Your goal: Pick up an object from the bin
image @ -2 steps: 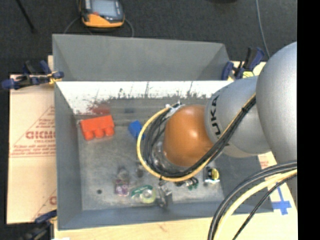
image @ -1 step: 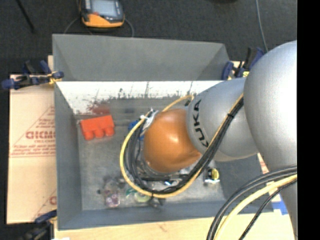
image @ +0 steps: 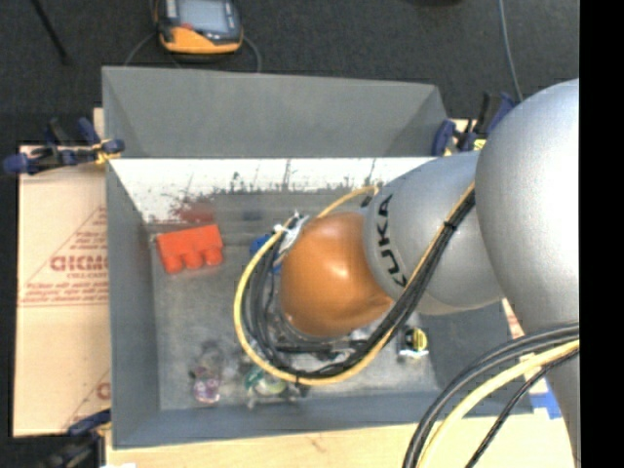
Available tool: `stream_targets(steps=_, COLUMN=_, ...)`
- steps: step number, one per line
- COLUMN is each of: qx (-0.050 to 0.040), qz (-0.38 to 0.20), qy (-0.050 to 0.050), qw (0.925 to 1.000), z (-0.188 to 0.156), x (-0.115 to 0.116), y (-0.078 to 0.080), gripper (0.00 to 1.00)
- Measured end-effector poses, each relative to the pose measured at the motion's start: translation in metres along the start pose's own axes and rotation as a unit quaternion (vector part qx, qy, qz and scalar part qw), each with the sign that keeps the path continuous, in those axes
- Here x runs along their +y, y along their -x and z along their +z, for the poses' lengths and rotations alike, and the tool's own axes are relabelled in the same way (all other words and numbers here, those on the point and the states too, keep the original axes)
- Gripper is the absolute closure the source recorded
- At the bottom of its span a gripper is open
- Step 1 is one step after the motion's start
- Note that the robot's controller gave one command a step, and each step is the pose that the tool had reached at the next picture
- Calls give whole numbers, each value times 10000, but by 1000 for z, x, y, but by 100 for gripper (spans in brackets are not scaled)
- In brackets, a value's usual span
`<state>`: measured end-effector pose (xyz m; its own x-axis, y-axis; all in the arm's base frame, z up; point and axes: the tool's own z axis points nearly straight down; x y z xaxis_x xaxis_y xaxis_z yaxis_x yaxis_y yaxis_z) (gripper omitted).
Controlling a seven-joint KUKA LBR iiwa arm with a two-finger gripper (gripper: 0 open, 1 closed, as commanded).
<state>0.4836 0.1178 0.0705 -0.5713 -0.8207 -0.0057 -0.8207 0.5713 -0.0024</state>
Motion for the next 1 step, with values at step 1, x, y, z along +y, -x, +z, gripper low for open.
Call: stream_targets(steps=1, qx=-13, qz=280, qy=-28, qw=9996, z=-155, x=-10, y=5, gripper=100)
